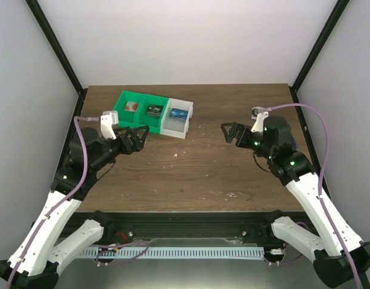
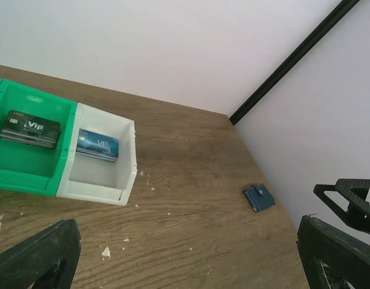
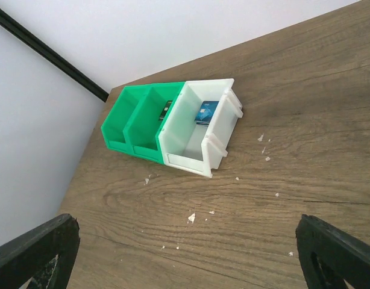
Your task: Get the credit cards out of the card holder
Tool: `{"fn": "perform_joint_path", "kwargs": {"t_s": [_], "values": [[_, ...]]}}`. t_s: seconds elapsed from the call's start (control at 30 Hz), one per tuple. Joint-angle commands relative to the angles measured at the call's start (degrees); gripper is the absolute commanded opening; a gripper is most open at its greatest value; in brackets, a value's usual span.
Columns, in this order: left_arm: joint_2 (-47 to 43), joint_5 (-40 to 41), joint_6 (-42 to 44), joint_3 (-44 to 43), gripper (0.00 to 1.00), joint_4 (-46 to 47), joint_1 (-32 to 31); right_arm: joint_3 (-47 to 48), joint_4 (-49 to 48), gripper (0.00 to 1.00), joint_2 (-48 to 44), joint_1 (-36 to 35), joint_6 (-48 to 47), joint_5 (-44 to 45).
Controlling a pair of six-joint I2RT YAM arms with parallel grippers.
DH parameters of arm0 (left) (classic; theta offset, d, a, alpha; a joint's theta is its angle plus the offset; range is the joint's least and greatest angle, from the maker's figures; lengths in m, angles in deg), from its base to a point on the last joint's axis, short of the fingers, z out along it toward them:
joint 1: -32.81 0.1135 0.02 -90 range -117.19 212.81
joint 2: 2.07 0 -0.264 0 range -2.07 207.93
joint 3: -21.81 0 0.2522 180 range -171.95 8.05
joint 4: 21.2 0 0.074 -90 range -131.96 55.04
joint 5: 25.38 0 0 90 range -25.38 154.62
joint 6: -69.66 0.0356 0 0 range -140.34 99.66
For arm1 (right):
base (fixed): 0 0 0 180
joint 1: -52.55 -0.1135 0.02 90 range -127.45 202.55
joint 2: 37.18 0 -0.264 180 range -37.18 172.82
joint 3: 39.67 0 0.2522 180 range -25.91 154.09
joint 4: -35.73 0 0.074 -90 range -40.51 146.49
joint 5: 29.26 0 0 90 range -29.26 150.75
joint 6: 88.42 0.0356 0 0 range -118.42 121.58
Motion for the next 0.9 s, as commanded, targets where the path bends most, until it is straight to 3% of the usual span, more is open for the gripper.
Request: {"fn": "perform_joint_path", "kwargs": {"t_s": [0.0, 0.27, 0.5, 0.73, 0.87], "values": [[-0.3, 0.0, 0.3, 1.3, 1.00, 0.7, -0.3, -1.7, -2.0, 1.00, -0.4, -0.4, 0.7, -1.6], [-0.5, -0.4, 1.3, 3.3, 1.00, 0.9, -0.2, -5.3, -5.5, 1.00, -0.3, -0.4, 1.0, 3.2], [-0.3, -0.5, 3.7, 8.2, 1.00, -0.6, -0.3, -4.3, -3.9, 1.00, 12.0, 0.7, -3.6, 21.7], [-1.6, 0.7, 6.5, 12.6, 1.00, -0.1, -0.3, -0.4, -4.1, 0.99, 27.8, 11.5, -8.1, 26.5], [-2.7, 1.2, 8.6, 13.6, 1.00, 0.5, -0.2, 1.9, -6.5, 0.86, 33.4, 17.4, -10.3, 28.9]]}}
